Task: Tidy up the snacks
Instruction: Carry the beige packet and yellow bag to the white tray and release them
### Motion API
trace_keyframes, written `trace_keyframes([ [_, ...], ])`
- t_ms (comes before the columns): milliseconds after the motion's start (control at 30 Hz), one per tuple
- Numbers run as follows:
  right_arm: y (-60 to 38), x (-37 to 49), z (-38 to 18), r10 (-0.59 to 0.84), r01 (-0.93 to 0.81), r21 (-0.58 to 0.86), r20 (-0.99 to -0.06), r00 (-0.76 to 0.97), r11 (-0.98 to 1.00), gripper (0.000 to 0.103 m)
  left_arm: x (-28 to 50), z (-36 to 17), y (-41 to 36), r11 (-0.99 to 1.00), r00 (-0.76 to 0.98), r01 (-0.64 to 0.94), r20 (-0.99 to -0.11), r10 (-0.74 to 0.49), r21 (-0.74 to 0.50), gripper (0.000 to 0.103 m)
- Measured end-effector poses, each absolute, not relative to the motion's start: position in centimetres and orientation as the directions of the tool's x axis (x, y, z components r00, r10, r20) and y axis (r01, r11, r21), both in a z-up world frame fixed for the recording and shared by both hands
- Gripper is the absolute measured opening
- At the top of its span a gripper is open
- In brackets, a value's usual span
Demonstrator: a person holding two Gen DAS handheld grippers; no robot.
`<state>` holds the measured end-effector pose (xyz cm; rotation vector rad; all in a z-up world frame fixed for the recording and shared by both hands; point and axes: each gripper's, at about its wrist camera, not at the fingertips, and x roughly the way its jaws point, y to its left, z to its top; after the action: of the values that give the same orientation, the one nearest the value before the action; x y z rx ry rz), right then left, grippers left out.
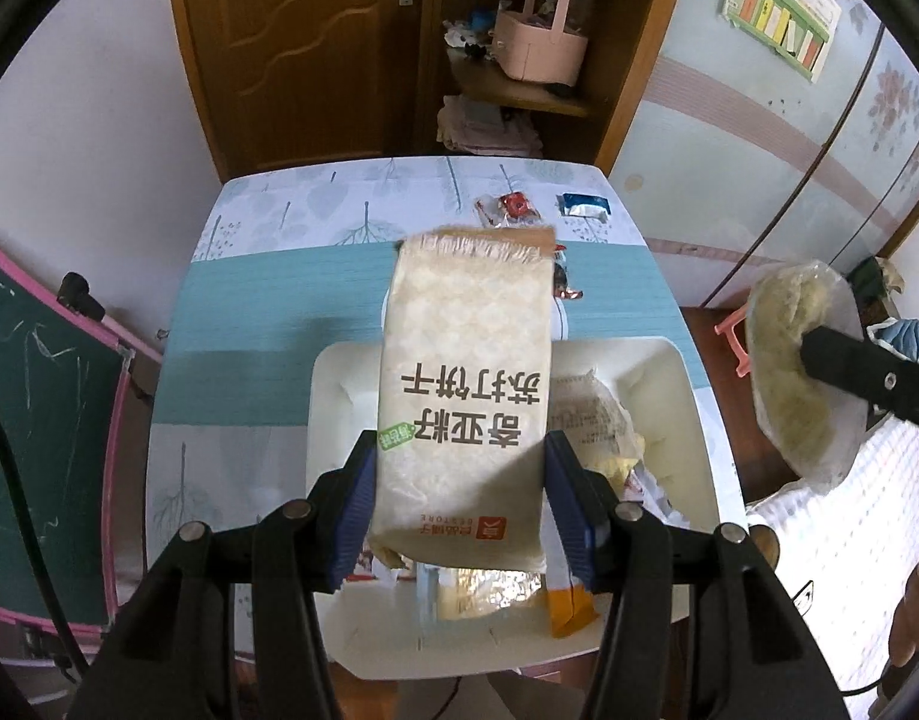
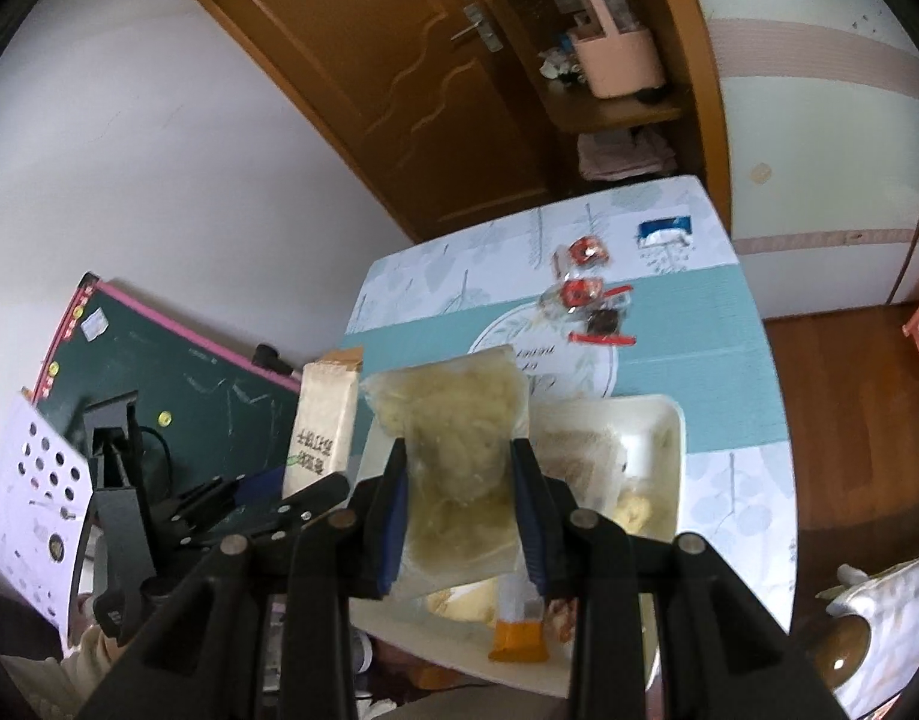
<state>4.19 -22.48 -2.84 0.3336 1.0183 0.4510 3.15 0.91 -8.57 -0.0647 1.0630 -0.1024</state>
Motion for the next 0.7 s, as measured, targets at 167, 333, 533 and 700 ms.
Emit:
trace_keyframes([
  [167,-21.6,2.9,-4.1,0.505,-0.215,0.458,-0.758,0.414,0.863,0.032,2.3,-9.3,0.6,0.995,0.467,0.049,-0.879,-0.101,-0.088,0.052],
  [333,-21.2,2.1,-5.6,0.498,-0.209,0.452,-0.78,0.379,0.867,0.032,2.0,-10.5,0.0,0.996,0.443,0.052,-0.892,-0.086,-0.07,0.052],
  [533,-21.2,1.9,-6.7,0.484,-0.198,0.442,-0.801,0.353,0.875,0.032,1.9,-11.2,-0.7,0.997,0.427,0.06,-0.901,-0.072,-0.052,0.052],
  [700,-21.3,2.2,-7.2,0.457,-0.168,0.425,-0.817,0.352,0.89,0.034,2.1,-11.3,-1.2,0.997,0.423,0.055,-0.904,-0.066,-0.047,0.063],
])
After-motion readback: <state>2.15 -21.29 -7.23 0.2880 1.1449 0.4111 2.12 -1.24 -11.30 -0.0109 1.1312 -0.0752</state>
